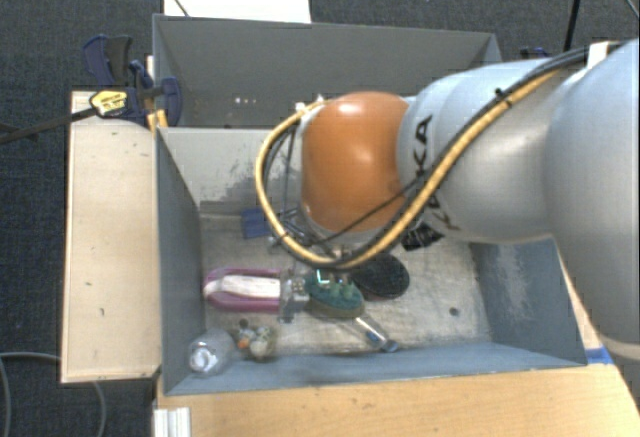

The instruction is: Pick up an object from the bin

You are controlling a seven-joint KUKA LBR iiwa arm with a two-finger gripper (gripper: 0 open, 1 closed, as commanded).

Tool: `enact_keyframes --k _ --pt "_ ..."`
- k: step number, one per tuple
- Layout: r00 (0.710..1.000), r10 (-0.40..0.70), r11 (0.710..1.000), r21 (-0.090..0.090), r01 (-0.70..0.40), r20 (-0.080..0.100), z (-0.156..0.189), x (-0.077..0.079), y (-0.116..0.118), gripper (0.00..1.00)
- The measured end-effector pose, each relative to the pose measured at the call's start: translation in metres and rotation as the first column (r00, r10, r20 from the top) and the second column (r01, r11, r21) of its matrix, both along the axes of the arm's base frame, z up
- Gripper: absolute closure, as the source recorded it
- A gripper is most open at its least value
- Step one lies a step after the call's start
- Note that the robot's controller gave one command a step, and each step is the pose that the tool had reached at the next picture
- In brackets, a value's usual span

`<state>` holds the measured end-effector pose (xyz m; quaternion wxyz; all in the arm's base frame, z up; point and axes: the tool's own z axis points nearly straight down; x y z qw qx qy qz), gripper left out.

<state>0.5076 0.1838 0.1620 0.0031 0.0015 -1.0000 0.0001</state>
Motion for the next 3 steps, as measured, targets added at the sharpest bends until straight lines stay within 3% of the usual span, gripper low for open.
enact_keyframes --k 1,2,3 --pt "0.992 0.125 0.992 0.001 -0.125 0.002 -0.084 0.014 0.048 0.0" --pt "0.993 0.115 0.993 0.001 -0.115 0.006 -0.08 0.016 0.046 1.0" --pt "0.991 0.131 0.991 0.003 -0.132 0.015 0.099 0.009 0.047 1.0"
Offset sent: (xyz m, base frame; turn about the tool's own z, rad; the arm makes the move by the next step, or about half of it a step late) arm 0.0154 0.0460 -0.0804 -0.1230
